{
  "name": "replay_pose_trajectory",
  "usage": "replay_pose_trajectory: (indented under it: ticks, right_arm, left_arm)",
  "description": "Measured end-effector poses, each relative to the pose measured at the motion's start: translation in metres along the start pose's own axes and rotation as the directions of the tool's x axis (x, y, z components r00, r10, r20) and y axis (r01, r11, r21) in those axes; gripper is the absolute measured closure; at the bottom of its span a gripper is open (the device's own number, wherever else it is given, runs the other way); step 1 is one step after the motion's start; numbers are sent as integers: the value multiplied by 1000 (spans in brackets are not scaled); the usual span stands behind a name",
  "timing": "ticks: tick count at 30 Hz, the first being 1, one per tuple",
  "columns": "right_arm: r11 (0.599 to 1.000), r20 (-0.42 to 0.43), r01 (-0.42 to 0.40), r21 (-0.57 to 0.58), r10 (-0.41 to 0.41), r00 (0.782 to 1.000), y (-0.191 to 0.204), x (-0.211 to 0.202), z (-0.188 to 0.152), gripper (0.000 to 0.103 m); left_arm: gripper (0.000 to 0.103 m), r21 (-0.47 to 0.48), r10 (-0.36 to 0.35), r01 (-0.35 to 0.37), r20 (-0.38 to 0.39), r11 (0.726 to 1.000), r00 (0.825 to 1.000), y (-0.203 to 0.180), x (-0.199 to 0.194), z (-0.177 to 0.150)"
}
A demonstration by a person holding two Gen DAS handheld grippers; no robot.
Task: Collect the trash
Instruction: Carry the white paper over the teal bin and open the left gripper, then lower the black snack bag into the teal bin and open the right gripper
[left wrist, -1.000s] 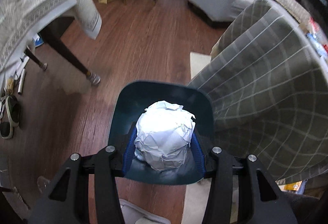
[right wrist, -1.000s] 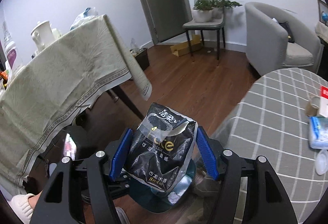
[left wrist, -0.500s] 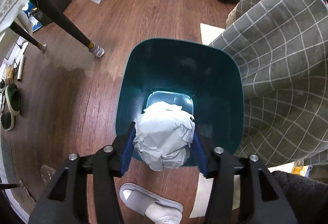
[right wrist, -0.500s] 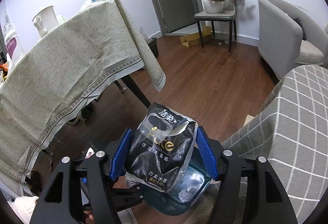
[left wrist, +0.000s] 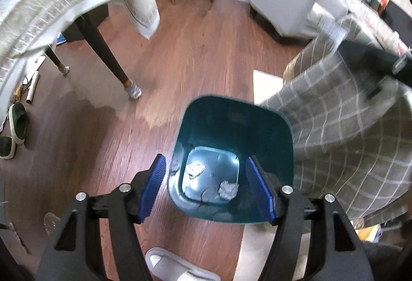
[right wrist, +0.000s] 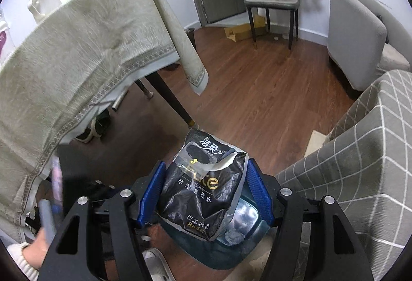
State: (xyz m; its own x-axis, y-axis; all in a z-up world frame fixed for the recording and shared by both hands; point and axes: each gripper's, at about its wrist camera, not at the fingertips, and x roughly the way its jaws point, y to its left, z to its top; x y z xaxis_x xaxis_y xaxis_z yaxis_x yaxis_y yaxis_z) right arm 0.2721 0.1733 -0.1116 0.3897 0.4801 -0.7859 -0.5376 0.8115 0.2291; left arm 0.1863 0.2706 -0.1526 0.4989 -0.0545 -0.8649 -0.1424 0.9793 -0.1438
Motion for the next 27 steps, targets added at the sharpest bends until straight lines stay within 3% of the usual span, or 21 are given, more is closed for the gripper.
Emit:
replay_pose_trajectory:
  ticks: [10, 15, 22, 27]
  right_arm:
    - [1000, -91, 12, 21, -10, 996, -4, 35, -13, 38]
    - [1000, -151, 14, 19, -10, 988, -2, 58, -21, 38]
    - [999, -243, 54, 8, -51, 969, -4, 99, -44, 38]
    - [996, -293, 84, -36, -91, 952, -5, 119, -61, 38]
  left_arm:
    - [39, -29, -8, 13, 164, 1000, 987, 3, -56, 16]
    - [49, -27, -37, 43, 212, 999, 977, 1, -80, 21]
    - [57, 28, -49, 43, 287, 999, 957, -10, -116, 27]
    - [64, 5, -69, 71, 308, 997, 949, -6, -126, 30]
